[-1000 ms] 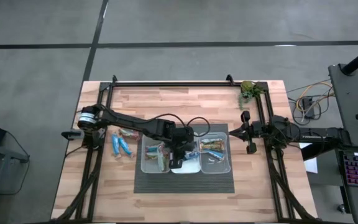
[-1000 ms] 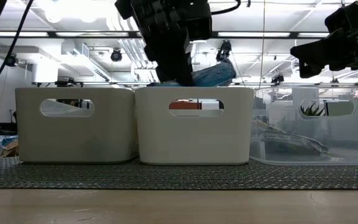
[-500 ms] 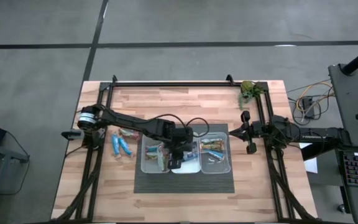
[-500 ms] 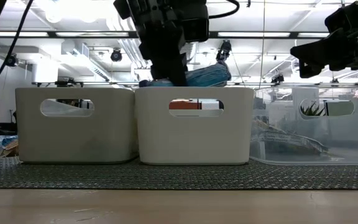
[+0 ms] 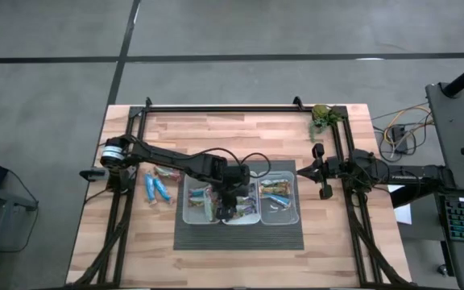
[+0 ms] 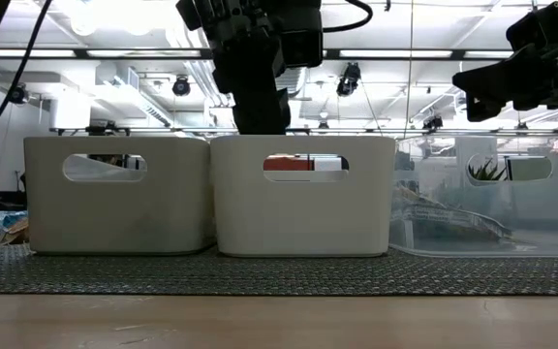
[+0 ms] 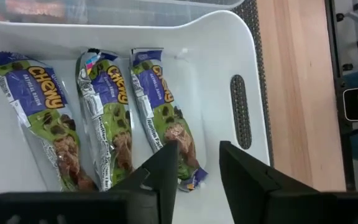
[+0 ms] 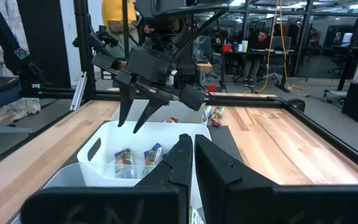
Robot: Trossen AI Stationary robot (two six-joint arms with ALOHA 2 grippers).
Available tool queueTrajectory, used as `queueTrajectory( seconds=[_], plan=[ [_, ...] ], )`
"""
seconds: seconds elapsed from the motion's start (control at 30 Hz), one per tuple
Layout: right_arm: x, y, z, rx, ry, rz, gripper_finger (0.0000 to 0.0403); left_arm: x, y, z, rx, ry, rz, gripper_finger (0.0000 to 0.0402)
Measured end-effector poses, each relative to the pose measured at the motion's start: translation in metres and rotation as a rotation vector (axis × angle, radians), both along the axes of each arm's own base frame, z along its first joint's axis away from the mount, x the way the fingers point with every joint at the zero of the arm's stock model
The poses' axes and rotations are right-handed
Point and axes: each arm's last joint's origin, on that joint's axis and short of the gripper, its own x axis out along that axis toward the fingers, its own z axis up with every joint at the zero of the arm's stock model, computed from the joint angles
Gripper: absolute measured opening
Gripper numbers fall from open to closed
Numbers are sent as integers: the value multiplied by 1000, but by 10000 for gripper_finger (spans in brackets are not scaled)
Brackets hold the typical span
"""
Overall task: Pick and place Granola Bars by type
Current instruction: Put the top red granola bar into the gray bin
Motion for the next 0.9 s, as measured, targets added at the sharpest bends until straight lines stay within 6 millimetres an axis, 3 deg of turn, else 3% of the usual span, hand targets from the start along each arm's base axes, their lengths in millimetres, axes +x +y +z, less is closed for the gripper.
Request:
queueTrajectory(
  seconds=[0.33, 0.53, 0.7, 0.9],
  plan=[
    [0, 0, 0, 0, 0, 0, 9, -1, 0, 0, -1, 8, 3, 99],
    [0, 0, 0, 0, 0, 0, 9, -2, 0, 4, -26, 5, 2, 54],
    [0, 0, 0, 0, 0, 0, 9, -10, 4, 20, -37, -21, 13, 5],
    [0, 0, 0, 0, 1, 0, 9, -28, 19, 46, -44, -33, 67, 0]
  ],
)
